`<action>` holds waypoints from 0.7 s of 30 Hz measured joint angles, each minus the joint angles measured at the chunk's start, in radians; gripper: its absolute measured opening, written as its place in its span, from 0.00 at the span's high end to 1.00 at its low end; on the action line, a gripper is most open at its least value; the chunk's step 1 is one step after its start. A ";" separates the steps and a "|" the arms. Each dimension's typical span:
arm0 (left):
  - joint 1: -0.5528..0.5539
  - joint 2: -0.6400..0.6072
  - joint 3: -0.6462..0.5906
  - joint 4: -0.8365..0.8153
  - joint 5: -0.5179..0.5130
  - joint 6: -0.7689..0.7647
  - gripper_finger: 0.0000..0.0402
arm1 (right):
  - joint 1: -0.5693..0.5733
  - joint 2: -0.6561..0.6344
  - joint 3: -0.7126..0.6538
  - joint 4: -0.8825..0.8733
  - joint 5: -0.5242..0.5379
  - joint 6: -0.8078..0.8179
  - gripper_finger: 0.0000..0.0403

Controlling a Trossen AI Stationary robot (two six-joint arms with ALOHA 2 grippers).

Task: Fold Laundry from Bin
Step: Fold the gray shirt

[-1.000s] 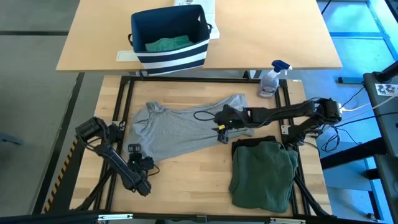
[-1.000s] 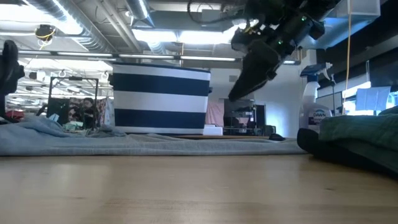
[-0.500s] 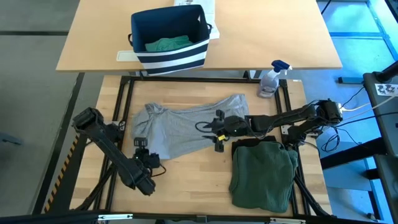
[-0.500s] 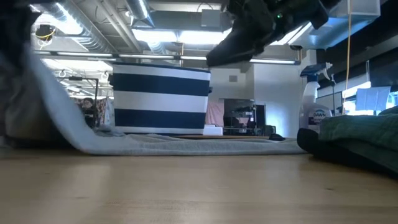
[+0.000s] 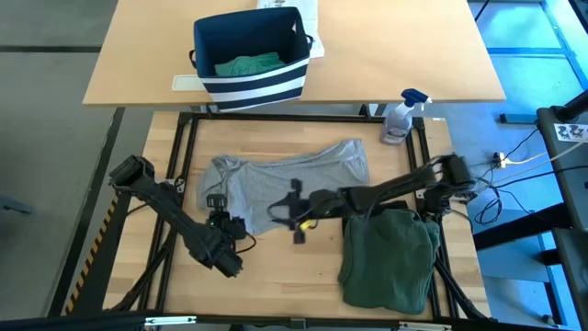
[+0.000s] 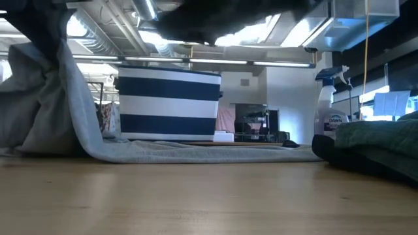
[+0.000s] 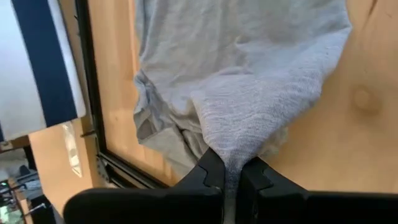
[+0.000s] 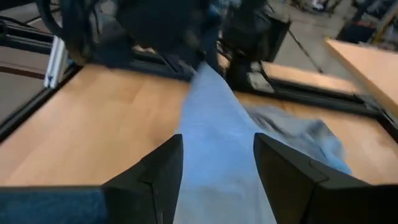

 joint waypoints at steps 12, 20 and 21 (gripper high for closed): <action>-0.033 0.000 0.000 0.015 0.035 -0.011 1.00 | 0.019 0.371 0.390 -0.043 0.031 0.023 0.49; -0.037 0.000 0.000 0.020 0.042 -0.012 1.00 | 0.020 0.411 0.482 -0.043 0.059 0.030 0.24; -0.037 0.000 0.000 0.021 0.041 -0.012 1.00 | 0.019 0.411 0.483 -0.039 0.069 0.029 0.20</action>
